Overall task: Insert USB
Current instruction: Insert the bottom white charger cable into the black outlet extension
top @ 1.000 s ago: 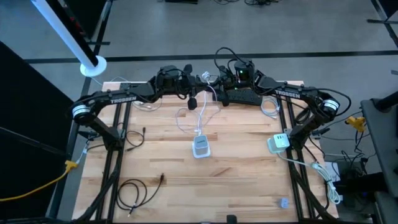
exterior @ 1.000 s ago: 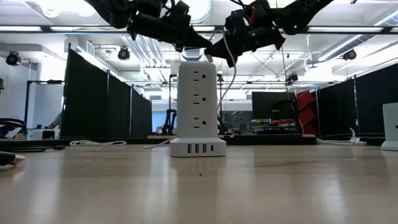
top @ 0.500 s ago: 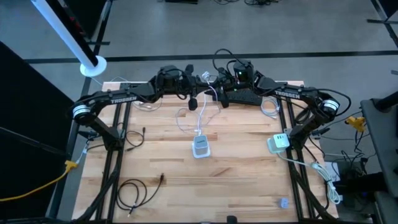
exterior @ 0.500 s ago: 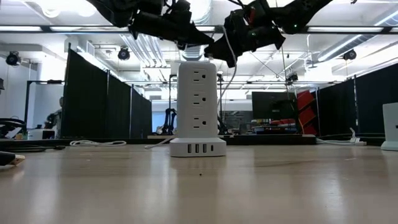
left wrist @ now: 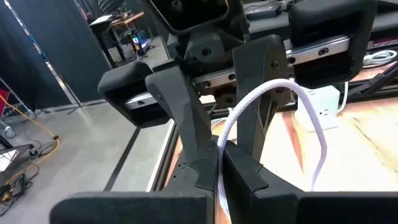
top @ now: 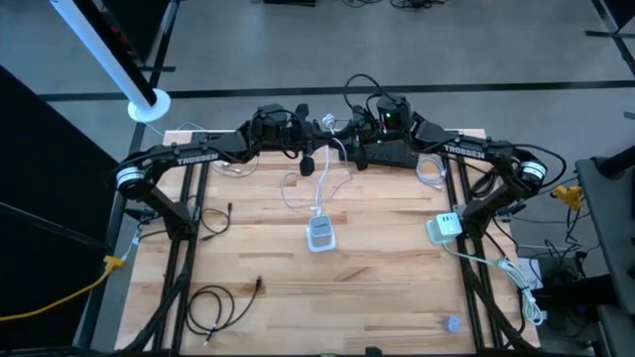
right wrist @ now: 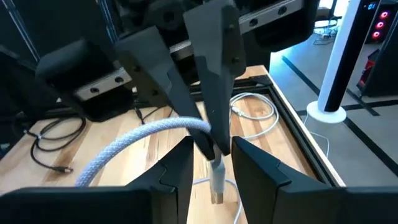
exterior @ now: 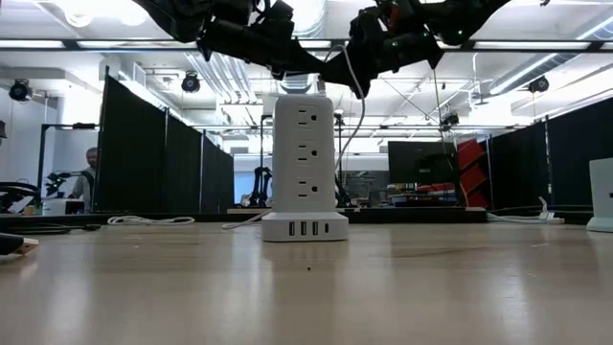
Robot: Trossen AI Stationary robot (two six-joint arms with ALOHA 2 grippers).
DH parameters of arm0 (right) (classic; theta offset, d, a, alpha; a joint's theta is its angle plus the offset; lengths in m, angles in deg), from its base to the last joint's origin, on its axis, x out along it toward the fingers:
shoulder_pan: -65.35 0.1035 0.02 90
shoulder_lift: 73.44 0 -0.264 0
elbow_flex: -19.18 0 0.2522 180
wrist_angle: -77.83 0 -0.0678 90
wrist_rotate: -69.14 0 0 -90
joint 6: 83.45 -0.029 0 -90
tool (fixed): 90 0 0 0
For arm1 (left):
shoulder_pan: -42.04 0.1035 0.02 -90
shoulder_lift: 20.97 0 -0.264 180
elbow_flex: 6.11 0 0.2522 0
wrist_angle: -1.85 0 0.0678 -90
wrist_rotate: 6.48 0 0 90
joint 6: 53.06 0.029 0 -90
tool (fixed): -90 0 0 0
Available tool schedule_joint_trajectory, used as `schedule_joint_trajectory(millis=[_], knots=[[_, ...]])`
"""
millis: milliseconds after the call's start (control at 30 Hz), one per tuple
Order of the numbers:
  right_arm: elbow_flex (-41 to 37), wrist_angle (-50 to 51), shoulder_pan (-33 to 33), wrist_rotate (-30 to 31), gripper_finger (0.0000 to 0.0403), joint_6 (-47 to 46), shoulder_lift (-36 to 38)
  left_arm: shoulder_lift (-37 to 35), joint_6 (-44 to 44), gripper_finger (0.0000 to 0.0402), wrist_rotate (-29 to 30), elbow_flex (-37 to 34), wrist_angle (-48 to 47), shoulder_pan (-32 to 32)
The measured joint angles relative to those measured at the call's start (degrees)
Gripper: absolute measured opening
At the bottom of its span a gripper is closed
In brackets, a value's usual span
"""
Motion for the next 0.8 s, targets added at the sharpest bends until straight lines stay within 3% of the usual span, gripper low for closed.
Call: schedule_joint_trajectory(millis=[500,800], knots=[[-0.02,1.51,1.02,2.85,0.0038,2.49,-0.15,0.07,-1.9,0.0,-0.02,0.0,-0.02,-0.44],[-0.15,2.87,1.37,2.96,0.0037,1.86,-0.15,2.46,-3.2,0.0,0.13,0.0,1.05,-1.0]])
